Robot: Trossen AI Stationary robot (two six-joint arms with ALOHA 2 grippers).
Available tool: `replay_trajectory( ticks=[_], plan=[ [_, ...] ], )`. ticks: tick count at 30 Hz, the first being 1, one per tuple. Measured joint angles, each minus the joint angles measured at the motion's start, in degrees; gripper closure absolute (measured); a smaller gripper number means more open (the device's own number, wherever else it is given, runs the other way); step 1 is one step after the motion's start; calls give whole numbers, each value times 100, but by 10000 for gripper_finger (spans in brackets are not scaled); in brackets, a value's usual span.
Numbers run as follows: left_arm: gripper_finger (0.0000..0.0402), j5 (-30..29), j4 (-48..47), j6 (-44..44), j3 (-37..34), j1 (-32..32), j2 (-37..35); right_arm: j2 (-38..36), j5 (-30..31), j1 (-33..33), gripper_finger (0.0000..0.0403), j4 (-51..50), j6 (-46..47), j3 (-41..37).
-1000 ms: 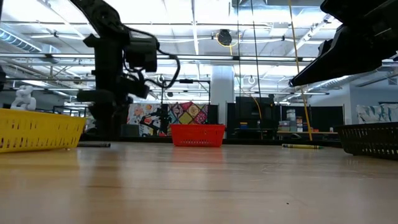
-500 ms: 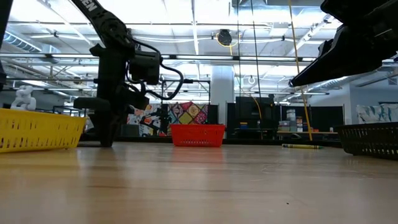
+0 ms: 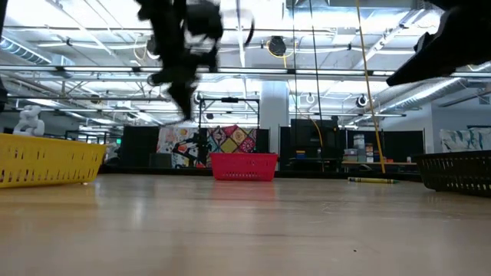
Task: Sort crayons
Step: Put the blue crayon into the red basket, then put the green crayon into the black basket
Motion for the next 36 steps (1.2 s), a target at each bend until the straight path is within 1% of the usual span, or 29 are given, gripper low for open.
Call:
replay_trajectory(
  ticks=[1,3,6,8,10,11,14,19,21,24,26,29,31,33,36],
  plan=[
    [398,5,174,18,231,-43,-1,-27,77,6,298,13,-24,0],
    [399,151,862,111,567,-95,14,-38,263,8,298,8,-11,0],
    [399,785,2300,438,706,-57,76,-28,290,7,298,12,34,0],
    [399,1296,2994,463,705,67,236,-2,288,8,298,17,55,0],
    [400,1729,3449,469,701,247,494,8,269,8,298,19,60,0],
    [400,1852,3555,471,694,348,634,7,269,8,298,29,60,0],
    [400,1913,3800,609,691,593,1094,8,266,8,298,45,62,0],
    [398,1928,3816,734,682,903,1813,7,262,8,298,41,128,0],
    [389,1828,3828,728,682,975,1971,6,262,8,298,32,167,0],
    [359,1798,3824,596,682,1051,2012,6,262,8,298,21,171,0],
    [330,1798,3748,578,690,1092,1969,6,262,8,298,19,171,0],
    [285,1726,3395,579,691,1134,1784,6,262,8,298,7,167,0],
    [261,1371,3031,557,691,1124,1587,6,262,8,298,-16,169,0],
    [244,853,2645,275,691,1039,1342,6,262,8,298,-36,169,0],
    [237,214,1967,-336,693,788,886,6,262,8,298,-44,169,0]
  ],
)
